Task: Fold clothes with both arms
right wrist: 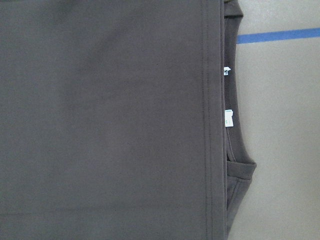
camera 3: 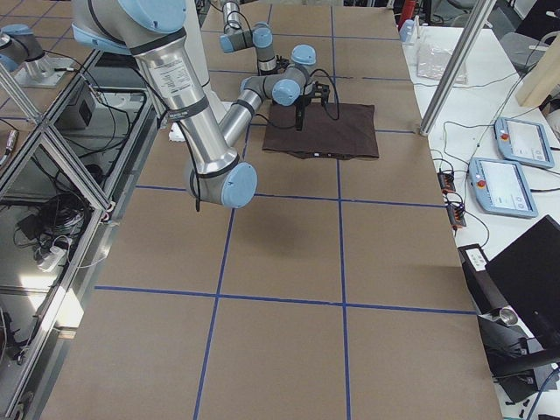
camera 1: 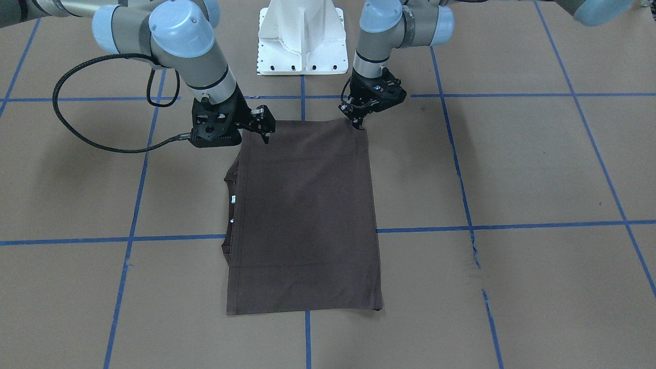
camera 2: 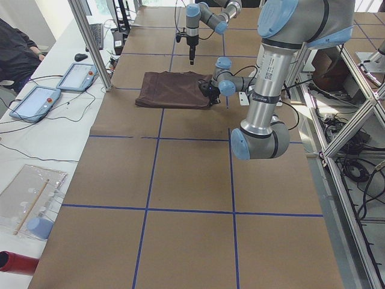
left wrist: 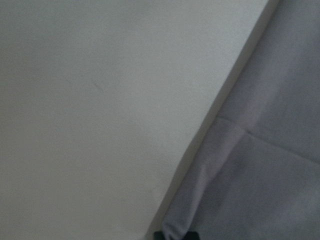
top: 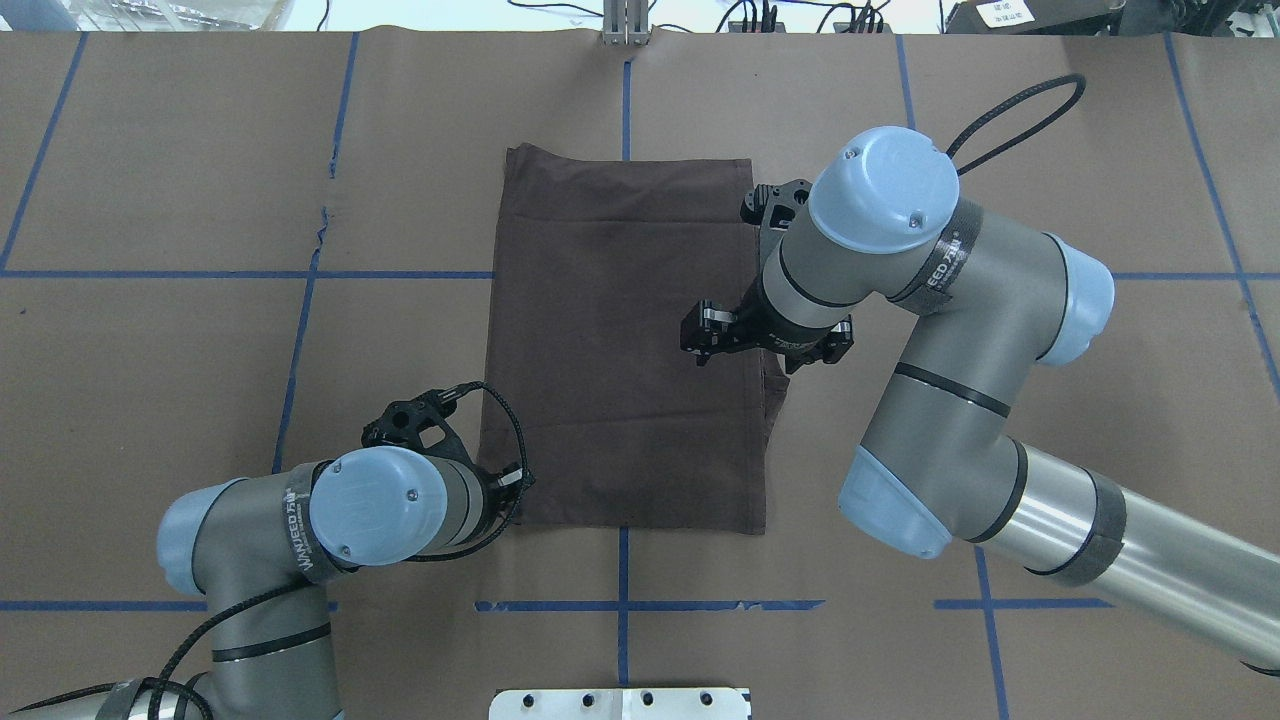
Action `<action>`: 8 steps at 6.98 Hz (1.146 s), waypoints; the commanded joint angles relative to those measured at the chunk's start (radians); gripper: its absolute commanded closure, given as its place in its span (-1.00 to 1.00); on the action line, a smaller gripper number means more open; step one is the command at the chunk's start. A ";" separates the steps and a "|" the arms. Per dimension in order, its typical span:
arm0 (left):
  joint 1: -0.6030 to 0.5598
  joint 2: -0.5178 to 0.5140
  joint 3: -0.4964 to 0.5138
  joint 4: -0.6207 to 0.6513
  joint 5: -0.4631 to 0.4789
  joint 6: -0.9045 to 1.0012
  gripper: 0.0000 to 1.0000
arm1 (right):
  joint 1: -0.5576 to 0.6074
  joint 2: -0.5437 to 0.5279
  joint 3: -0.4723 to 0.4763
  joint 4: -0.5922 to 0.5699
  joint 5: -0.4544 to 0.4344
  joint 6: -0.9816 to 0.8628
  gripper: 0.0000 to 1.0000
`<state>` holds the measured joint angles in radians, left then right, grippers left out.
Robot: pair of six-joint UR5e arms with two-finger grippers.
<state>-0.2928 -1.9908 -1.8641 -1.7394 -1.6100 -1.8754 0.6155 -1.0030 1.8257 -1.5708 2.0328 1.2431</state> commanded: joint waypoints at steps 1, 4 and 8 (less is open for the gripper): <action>-0.022 0.000 -0.030 0.007 -0.004 0.076 1.00 | -0.034 -0.002 0.032 0.000 0.003 0.173 -1.00; -0.022 0.000 -0.030 0.003 -0.004 0.096 1.00 | -0.219 -0.025 0.067 0.002 -0.170 0.610 -1.00; -0.022 0.001 -0.020 0.000 0.001 0.096 1.00 | -0.309 -0.054 0.018 0.000 -0.319 0.680 -1.00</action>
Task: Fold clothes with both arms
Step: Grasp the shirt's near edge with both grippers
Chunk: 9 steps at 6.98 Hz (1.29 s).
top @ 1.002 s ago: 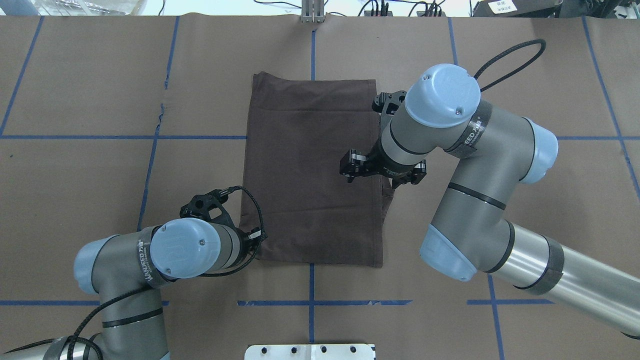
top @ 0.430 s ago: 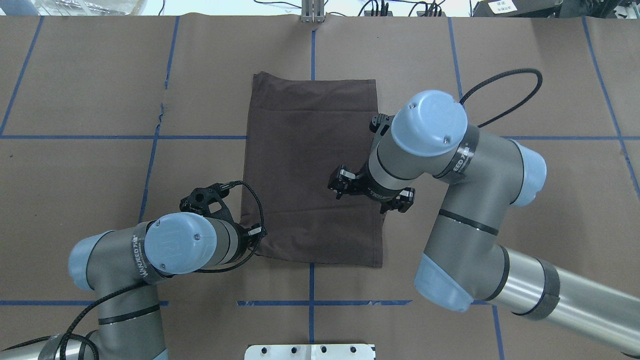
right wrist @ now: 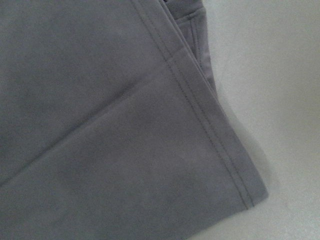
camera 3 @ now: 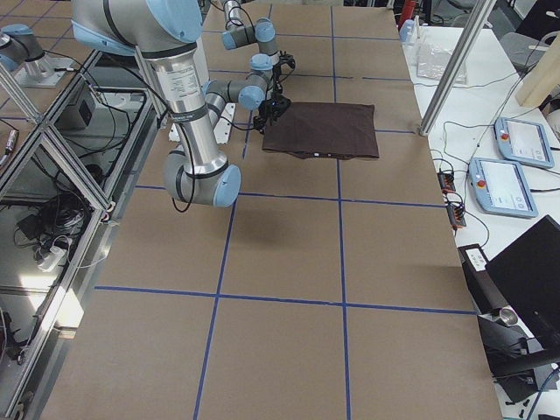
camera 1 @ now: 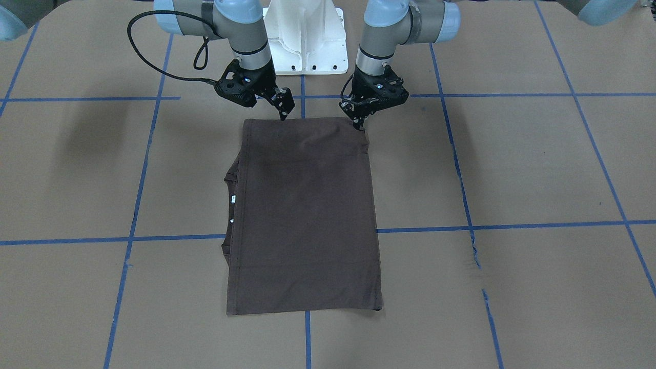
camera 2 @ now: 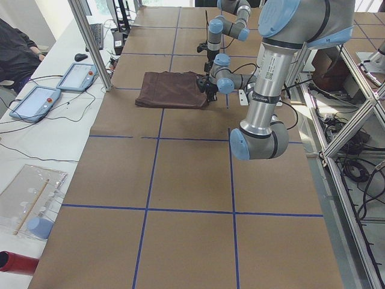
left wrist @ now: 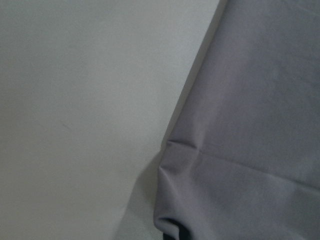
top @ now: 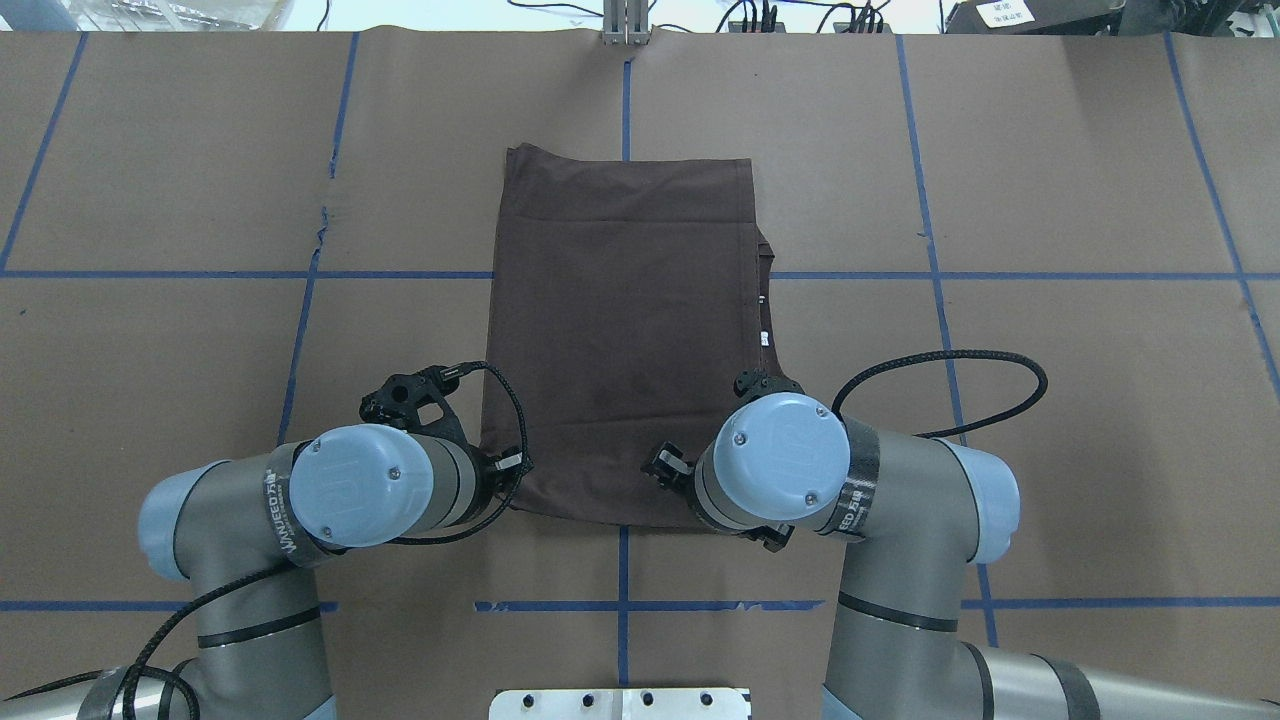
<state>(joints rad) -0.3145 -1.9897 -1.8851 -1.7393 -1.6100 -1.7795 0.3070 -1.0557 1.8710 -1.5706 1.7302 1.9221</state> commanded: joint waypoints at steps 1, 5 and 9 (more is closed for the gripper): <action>-0.002 0.000 0.001 0.000 0.001 0.009 1.00 | 0.004 -0.003 -0.054 0.000 -0.017 0.000 -1.00; -0.006 -0.001 -0.005 -0.002 -0.001 0.015 1.00 | 0.032 -0.006 -0.098 0.000 -0.017 -0.032 -1.00; -0.008 0.000 -0.006 0.000 0.001 0.015 1.00 | 0.043 -0.007 -0.133 0.001 -0.015 -0.046 -1.00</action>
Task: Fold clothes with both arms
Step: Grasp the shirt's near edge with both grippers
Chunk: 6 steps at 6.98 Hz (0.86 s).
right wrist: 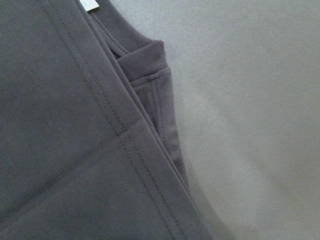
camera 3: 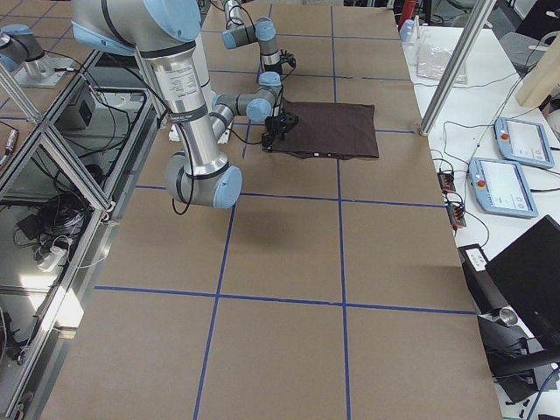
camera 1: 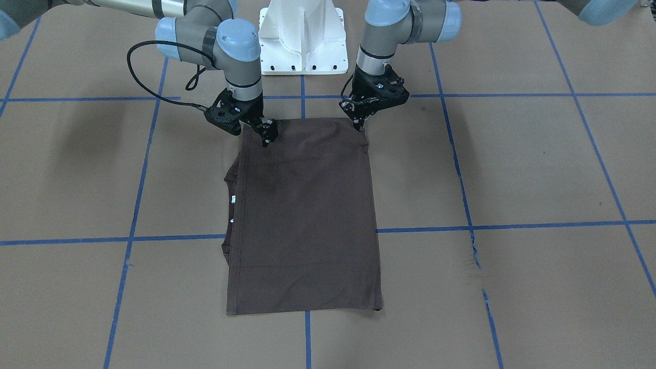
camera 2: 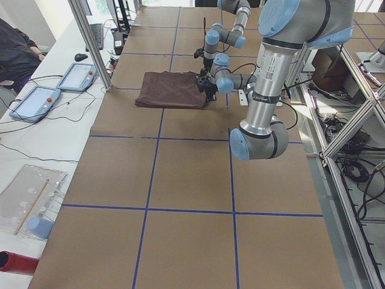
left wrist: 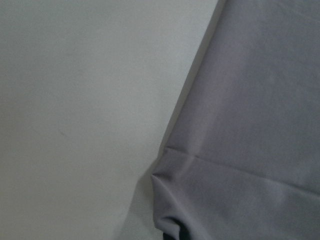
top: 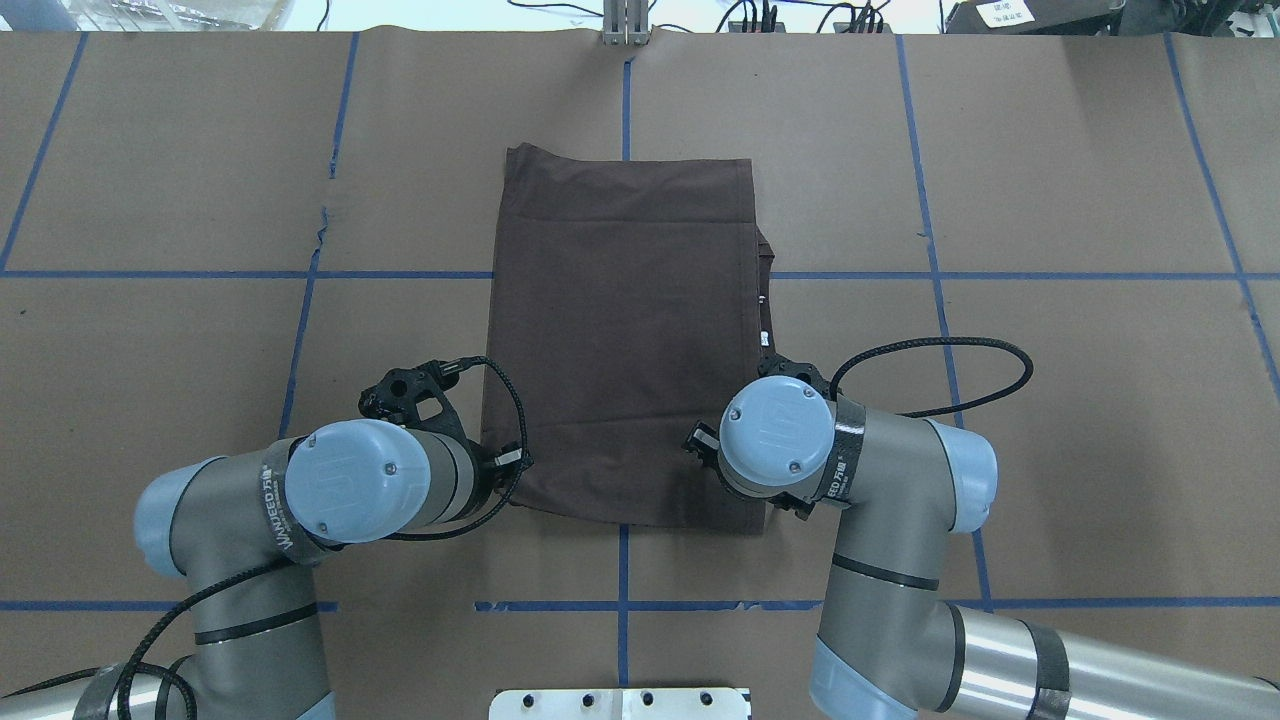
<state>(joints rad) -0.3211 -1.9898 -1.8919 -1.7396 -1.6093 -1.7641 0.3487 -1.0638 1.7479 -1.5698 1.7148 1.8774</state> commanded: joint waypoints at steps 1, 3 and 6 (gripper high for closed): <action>-0.001 0.000 -0.001 0.000 0.000 0.000 1.00 | 0.001 0.004 -0.010 0.001 0.002 -0.001 -0.59; -0.009 0.000 -0.001 0.000 0.000 0.000 1.00 | 0.001 0.005 -0.008 0.002 0.005 -0.004 0.74; -0.013 0.000 -0.001 0.000 -0.001 0.006 1.00 | 0.010 0.007 -0.010 0.071 0.006 -0.029 1.00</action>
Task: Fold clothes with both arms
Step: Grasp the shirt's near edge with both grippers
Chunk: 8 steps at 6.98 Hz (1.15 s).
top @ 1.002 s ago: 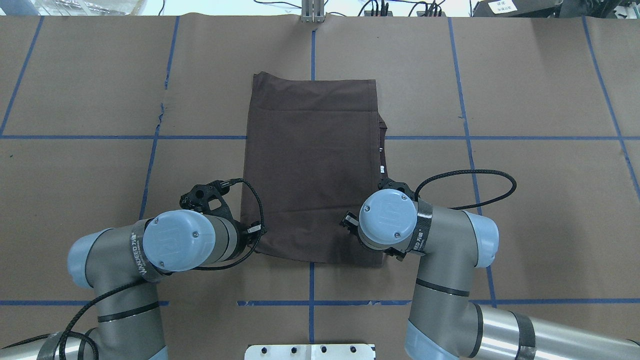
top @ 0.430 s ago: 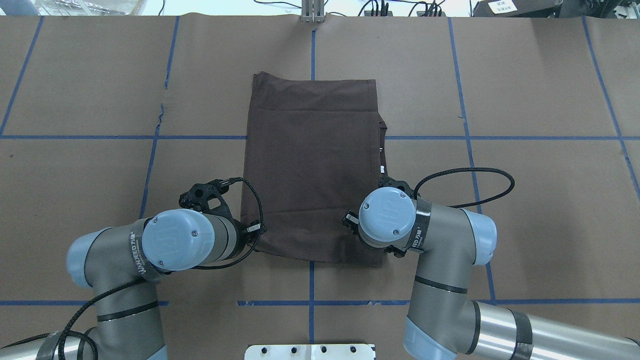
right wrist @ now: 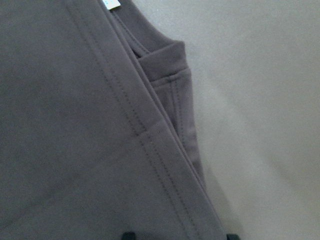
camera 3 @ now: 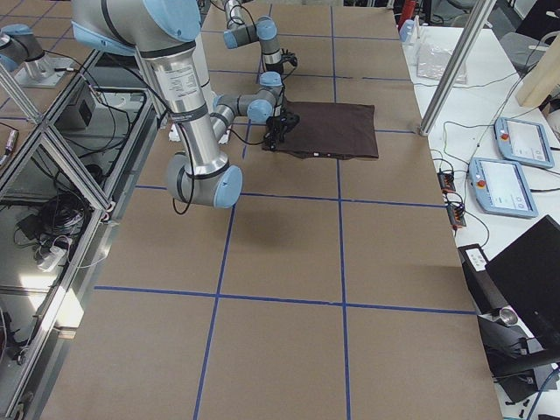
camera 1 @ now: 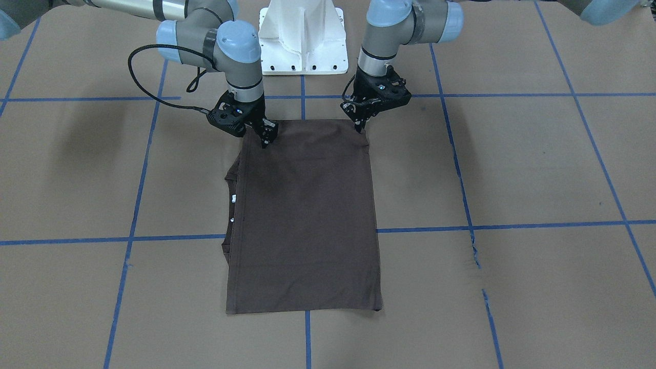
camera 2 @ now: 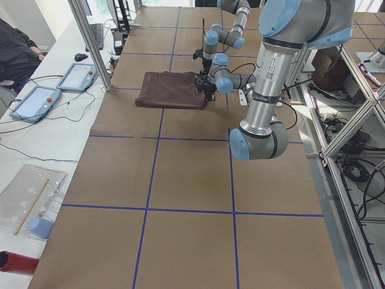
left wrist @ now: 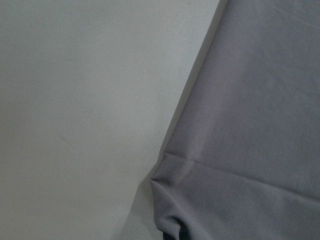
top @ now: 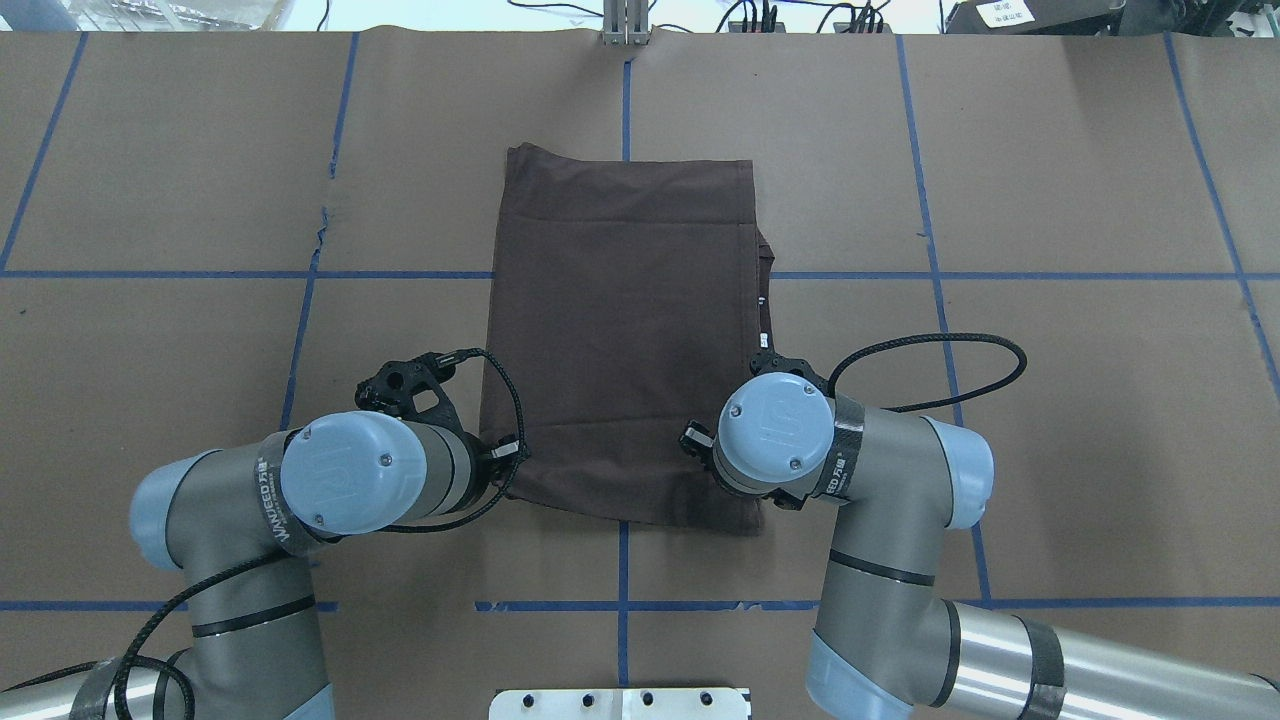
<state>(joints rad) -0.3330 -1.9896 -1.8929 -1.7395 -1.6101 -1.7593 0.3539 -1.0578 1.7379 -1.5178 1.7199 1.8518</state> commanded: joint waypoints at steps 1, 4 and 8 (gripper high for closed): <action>-0.004 -0.002 0.000 0.000 -0.001 0.001 1.00 | 0.007 0.001 0.000 0.019 0.001 -0.003 1.00; -0.004 -0.002 -0.002 0.002 -0.002 0.003 1.00 | 0.020 0.010 0.006 0.021 0.009 -0.003 1.00; 0.096 0.067 -0.151 0.024 -0.001 -0.006 1.00 | 0.016 -0.069 0.188 0.025 0.050 -0.002 1.00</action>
<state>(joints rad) -0.2970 -1.9591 -1.9872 -1.7287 -1.6130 -1.7609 0.3766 -1.0874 1.8589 -1.4961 1.7453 1.8506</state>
